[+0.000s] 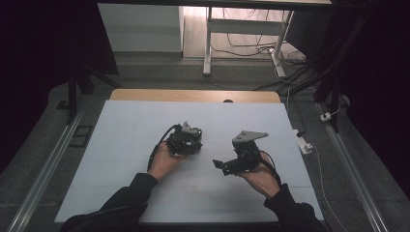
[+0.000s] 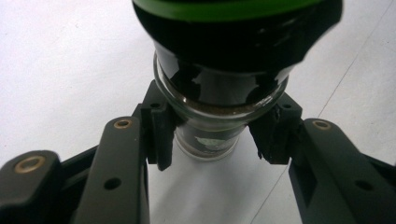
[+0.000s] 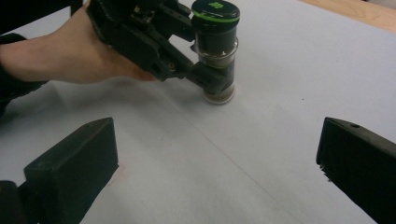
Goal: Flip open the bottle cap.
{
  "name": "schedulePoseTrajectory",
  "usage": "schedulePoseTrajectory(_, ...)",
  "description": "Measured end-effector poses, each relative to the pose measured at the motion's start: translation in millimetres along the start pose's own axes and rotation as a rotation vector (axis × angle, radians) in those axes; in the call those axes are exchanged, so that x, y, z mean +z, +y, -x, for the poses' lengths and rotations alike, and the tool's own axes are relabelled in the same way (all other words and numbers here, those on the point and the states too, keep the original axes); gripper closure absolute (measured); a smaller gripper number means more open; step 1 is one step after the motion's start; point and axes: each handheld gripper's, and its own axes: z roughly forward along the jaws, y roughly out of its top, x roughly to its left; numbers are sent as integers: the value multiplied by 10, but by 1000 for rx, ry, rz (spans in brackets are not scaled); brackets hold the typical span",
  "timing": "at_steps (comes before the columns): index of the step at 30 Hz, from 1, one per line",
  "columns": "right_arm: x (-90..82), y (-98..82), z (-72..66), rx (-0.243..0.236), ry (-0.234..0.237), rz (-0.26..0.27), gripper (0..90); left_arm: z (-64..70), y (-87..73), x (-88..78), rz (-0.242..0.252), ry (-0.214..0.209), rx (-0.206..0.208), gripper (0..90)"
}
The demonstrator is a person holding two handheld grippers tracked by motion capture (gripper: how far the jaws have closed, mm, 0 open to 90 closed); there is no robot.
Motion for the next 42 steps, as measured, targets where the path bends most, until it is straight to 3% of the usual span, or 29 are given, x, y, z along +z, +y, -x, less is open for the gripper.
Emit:
schedulePoseTrajectory(23,549,187,135,-15,3,-43,0,-1,1,2,-1,0,1,538)
schedulePoseTrajectory(25,566,192,153,-13,7,-39,58,-2,1,0,-3,-1,4,539)
schedulePoseTrajectory(28,589,212,187,-9,44,-31,235,-4,2,-1,-7,-2,6,539)
schedulePoseTrajectory(31,605,239,181,-30,47,-26,426,-5,2,-1,-6,-3,7,539)
schedulePoseTrajectory(36,665,301,171,-51,84,-57,684,-3,1,0,-4,-1,6,539)
schedulePoseTrajectory(42,755,324,155,-61,111,-73,891,-3,1,2,-3,-1,5,539)
